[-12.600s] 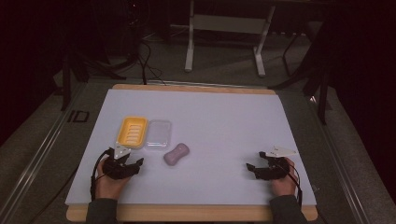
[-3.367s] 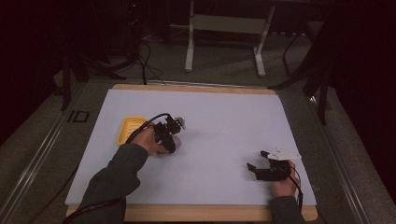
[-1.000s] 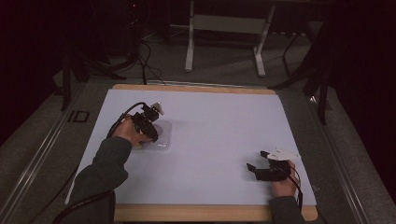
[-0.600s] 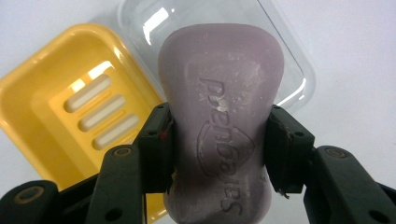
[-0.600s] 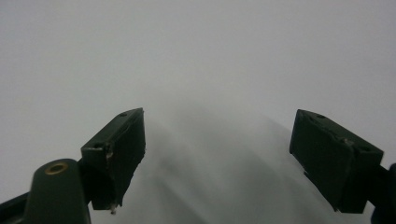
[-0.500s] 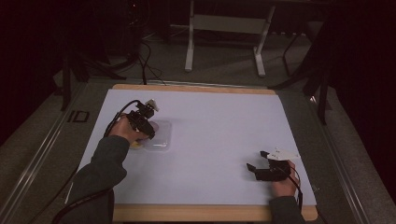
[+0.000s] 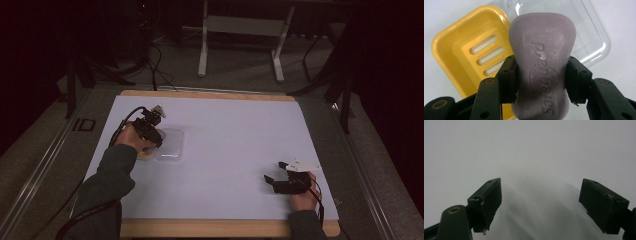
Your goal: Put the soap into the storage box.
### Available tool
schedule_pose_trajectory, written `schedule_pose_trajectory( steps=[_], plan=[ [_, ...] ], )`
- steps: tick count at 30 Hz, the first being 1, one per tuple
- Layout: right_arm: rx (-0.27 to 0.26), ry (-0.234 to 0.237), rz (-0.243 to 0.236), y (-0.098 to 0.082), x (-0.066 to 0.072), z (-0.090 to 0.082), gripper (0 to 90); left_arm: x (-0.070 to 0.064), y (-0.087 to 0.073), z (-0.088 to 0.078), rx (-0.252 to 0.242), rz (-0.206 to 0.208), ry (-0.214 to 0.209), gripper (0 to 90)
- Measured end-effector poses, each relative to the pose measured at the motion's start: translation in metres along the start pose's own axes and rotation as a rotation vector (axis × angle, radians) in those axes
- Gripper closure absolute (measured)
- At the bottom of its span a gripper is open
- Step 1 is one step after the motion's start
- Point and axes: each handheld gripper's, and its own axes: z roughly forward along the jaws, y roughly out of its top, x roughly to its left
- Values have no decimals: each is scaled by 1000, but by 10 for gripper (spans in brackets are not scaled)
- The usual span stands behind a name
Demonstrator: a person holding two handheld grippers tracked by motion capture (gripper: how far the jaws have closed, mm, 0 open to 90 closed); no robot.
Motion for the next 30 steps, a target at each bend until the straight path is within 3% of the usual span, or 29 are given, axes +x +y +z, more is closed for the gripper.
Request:
schedule_pose_trajectory(
  steps=[19,30],
  plan=[
    [-1,0,-1,0,0,0,180,20,-6,8,9,-113,3,503],
    [0,-1,-1,0,0,0,180,28,-8,11,12,-159,18,503]
  ],
)
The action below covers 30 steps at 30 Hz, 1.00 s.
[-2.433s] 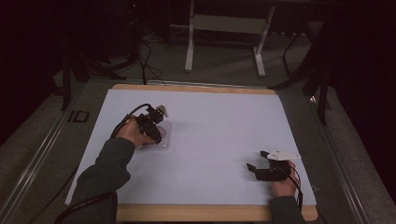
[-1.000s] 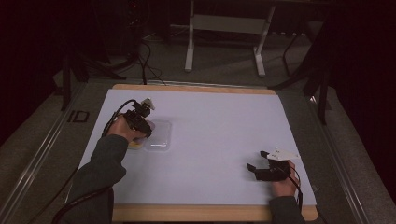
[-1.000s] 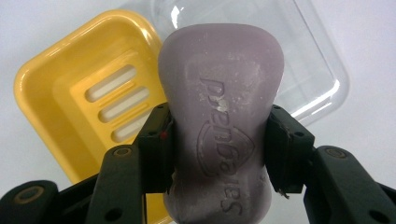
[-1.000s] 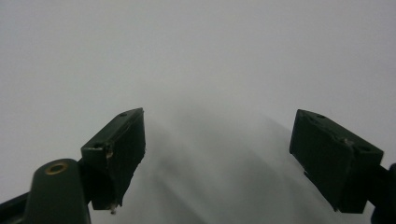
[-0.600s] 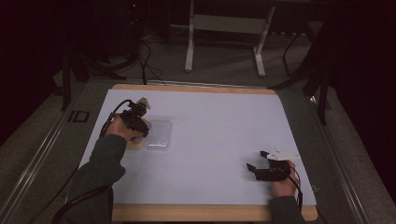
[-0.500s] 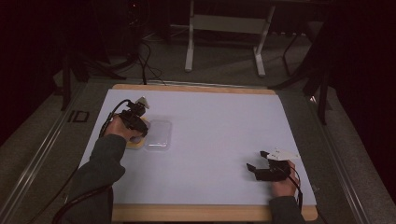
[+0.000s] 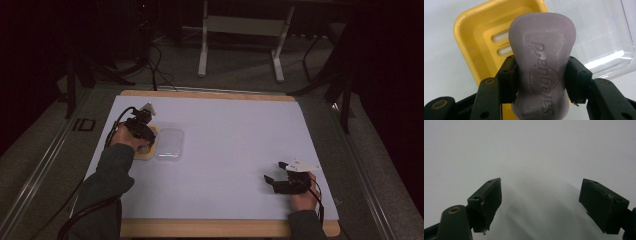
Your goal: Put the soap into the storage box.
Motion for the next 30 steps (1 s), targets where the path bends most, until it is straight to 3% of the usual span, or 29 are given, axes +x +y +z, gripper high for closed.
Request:
schedule_pose_trajectory(
  steps=[17,30],
  plan=[
    [1,1,-4,0,0,0,180,10,5,9,9,-68,31,503],
    [2,2,-5,0,0,0,180,15,8,18,22,-149,40,503]
  ],
)
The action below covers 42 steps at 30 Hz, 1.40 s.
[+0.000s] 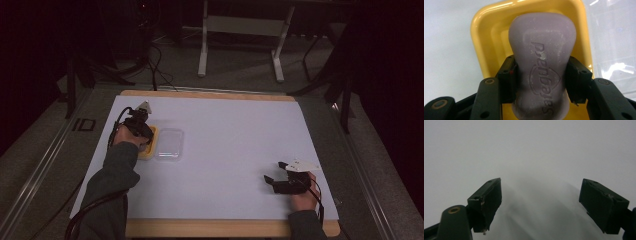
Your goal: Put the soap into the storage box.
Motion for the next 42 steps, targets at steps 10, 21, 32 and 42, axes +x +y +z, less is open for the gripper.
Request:
schedule_pose_trajectory(
  steps=[10,21,32,42],
  plan=[
    [0,-2,-2,0,0,0,180,7,-2,5,3,-68,-6,503],
    [2,-1,-2,0,0,0,180,7,-2,6,3,-106,-6,502],
    [3,-1,-4,0,0,0,180,6,-3,8,1,-124,-18,491],
    [3,-2,-4,0,0,0,180,6,-5,8,-10,-127,-39,419]
  ],
)
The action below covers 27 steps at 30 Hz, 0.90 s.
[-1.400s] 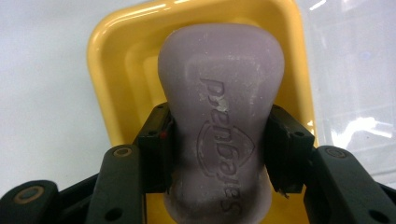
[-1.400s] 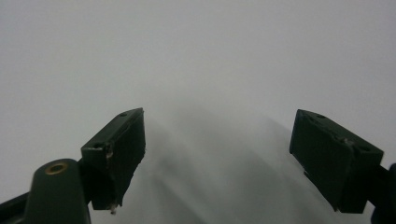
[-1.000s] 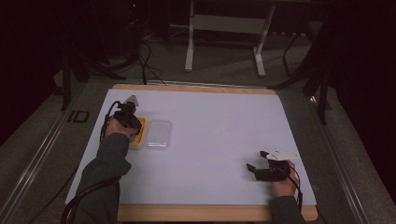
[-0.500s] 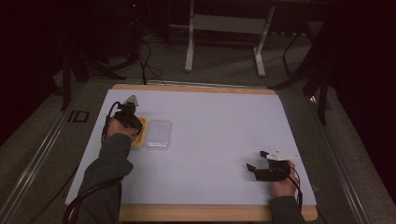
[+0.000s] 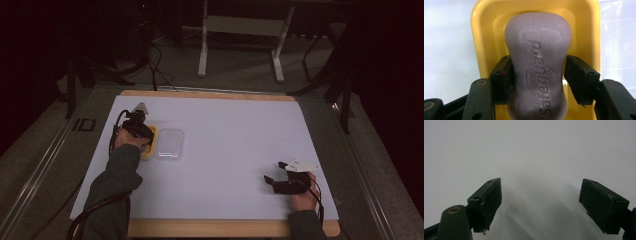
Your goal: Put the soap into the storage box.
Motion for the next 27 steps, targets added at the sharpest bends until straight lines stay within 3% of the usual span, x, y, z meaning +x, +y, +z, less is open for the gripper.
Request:
schedule_pose_trajectory(
  steps=[6,15,20,24,25,27],
  plan=[
    [3,1,-1,0,0,0,180,3,-1,-4,-15,-10,-25,398],
    [4,0,-2,0,0,0,180,3,-2,-18,-46,25,13,409],
    [5,0,-2,0,1,0,180,1,-4,-25,-63,71,32,419],
    [5,-1,-2,0,1,0,180,-6,-6,-31,-93,143,21,418],
    [6,0,-2,0,1,0,180,-10,-7,-36,-110,179,25,418],
    [6,-1,-2,0,1,0,180,-13,-9,-38,-123,198,24,421]
  ],
)
